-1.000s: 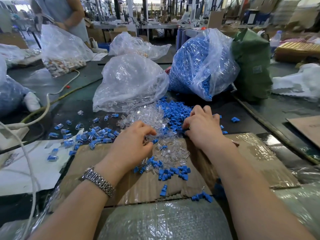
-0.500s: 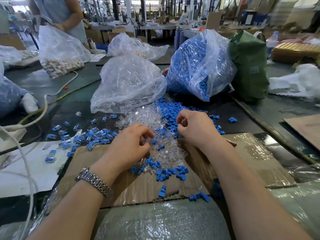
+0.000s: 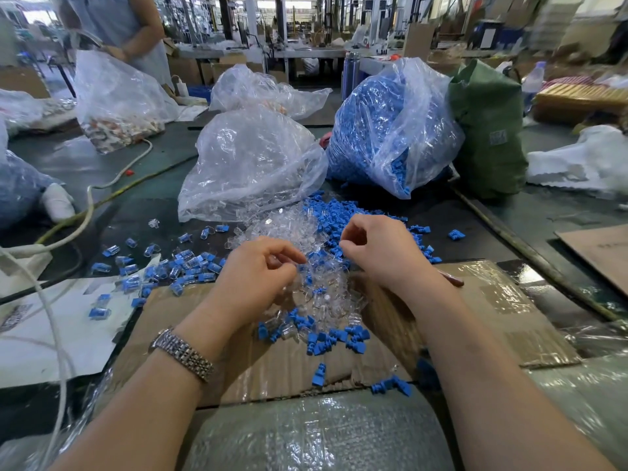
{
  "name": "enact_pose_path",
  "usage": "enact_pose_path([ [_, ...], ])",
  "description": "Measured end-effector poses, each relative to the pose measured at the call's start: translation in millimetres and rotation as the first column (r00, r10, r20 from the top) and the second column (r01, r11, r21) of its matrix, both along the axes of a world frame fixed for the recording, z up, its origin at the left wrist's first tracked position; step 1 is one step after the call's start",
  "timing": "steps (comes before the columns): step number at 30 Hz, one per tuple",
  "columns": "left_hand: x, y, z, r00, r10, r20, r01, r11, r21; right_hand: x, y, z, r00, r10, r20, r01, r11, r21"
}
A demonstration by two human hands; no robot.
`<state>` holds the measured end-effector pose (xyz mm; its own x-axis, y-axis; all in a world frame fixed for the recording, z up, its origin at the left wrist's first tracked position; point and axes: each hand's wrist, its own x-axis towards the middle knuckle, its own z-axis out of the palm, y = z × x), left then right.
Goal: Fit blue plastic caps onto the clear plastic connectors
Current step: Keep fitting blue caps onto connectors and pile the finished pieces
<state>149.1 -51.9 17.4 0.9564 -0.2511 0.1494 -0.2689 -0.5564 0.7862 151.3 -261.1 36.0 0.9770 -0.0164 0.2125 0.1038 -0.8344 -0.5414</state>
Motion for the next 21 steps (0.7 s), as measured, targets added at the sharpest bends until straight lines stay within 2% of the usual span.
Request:
enact_pose_path([
  [2, -1.6, 3.3, 4.7, 0.98, -0.012, -0.197, -0.037, 0.969, -0.243, 0.0, 0.0, 0.6, 1.0, 0.014, 0.022, -0.016, 0.995, 0.101],
  [4, -2.4, 5.2, 7.0, 0.951, -0.075, -0.3, -0.053, 0.916, -0.397, -1.1, -0.2, 2.5, 0.999, 0.03, 0.029, -0.037, 0.964, 0.264],
  [7, -1.4, 5.2, 8.6, 0.939, -0.156, -0.307, -0.05, 0.82, -0.57, -5.3, 0.2, 8.2, 0.992, 0.123, -0.002, -0.1, 0.819, 0.565],
  [10, 0.9, 5.1, 11.6, 0.909, -0.244, -0.337, -0.11, 0.639, -0.761, -7.7, 1.5, 11.3, 0.975, 0.22, 0.015, -0.165, 0.683, 0.712],
  [12, 1.9, 5.0, 11.9, 0.887, -0.286, -0.361, -0.15, 0.562, -0.813, -8.4, 2.8, 12.5, 0.963, 0.263, 0.048, -0.219, 0.671, 0.708],
  [15, 1.5, 5.5, 11.7, 0.857, -0.337, -0.391, -0.181, 0.513, -0.839, -9.6, 5.7, 12.9, 0.932, 0.34, 0.121, -0.338, 0.702, 0.626],
  [21, -0.1, 7.4, 13.6, 0.835, -0.385, -0.393, -0.139, 0.542, -0.829, -11.6, 9.0, 13.2, 0.898, 0.387, 0.209, -0.439, 0.761, 0.478],
])
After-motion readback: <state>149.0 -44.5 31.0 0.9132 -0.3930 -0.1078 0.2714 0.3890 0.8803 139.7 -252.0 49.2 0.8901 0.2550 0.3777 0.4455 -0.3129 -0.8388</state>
